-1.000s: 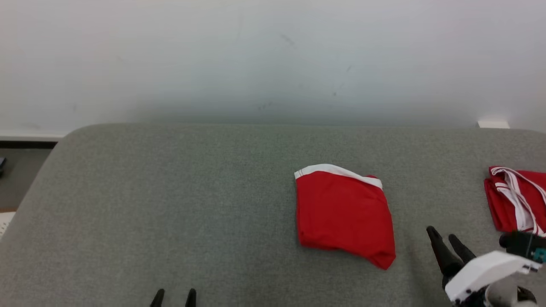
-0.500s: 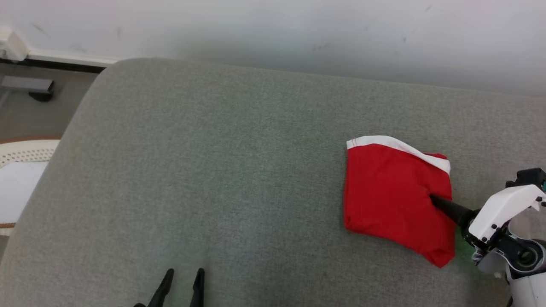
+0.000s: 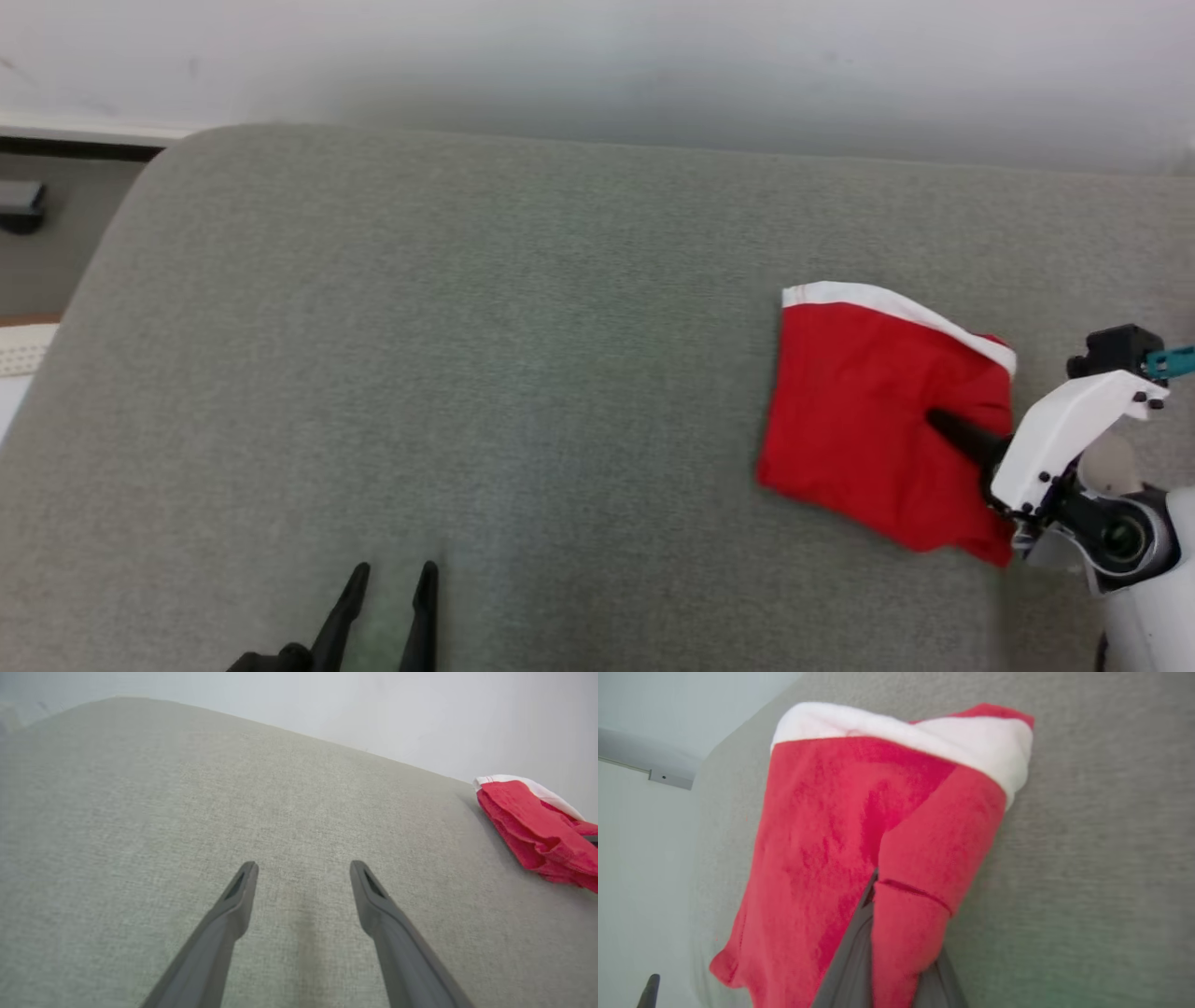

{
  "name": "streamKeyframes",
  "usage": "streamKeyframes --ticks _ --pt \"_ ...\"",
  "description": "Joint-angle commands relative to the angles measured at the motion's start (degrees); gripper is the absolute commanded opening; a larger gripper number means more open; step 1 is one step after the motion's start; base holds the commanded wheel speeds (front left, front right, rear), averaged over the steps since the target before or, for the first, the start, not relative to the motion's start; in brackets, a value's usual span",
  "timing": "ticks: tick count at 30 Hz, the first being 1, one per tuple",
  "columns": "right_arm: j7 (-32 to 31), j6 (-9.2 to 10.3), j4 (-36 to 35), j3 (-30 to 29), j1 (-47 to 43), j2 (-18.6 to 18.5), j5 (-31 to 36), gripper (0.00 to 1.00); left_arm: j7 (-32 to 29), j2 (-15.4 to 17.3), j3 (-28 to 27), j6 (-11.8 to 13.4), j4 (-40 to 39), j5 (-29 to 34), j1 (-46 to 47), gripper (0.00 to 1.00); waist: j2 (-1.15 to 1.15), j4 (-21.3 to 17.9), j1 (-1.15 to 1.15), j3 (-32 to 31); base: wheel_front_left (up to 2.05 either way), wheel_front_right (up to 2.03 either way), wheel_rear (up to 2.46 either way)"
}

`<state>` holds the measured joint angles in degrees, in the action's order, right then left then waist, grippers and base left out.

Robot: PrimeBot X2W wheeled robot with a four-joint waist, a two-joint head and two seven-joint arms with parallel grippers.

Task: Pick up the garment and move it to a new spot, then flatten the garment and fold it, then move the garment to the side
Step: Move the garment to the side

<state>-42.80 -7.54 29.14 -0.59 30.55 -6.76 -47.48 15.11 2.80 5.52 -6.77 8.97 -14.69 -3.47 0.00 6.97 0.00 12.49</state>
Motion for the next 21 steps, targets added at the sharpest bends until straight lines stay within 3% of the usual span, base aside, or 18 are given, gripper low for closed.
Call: streamKeyframes --ticks 1,6,11,21 --pt "0.9 0.13 -0.9 0.6 0.6 -2.1 1.9 0.0 0.0 0.2 -0.1 -0.1 -0.3 0.6 0.5 1.0 0.0 -3.4 0.0 0.3 0.0 0.0 0.0" --pt "1.8 0.13 -4.1 4.4 4.3 -11.0 11.3 0.0 0.0 0.2 0.2 -0.4 -0.7 0.9 2.5 1.0 0.0 -7.4 0.0 2.6 0.0 0.0 0.0" --pt "-2.5 0.13 -6.6 6.2 9.8 -18.5 19.2 0.0 0.0 0.2 -0.3 -0.6 -0.9 1.4 4.8 1.0 0.0 -9.0 0.0 5.7 0.0 0.0 0.0" --pt "-13.9 0.13 -9.7 3.8 11.9 -26.6 26.6 0.0 0.0 0.7 -1.3 -0.6 0.0 1.2 5.3 1.0 0.0 -8.2 0.0 8.1 0.0 0.0 0.0"
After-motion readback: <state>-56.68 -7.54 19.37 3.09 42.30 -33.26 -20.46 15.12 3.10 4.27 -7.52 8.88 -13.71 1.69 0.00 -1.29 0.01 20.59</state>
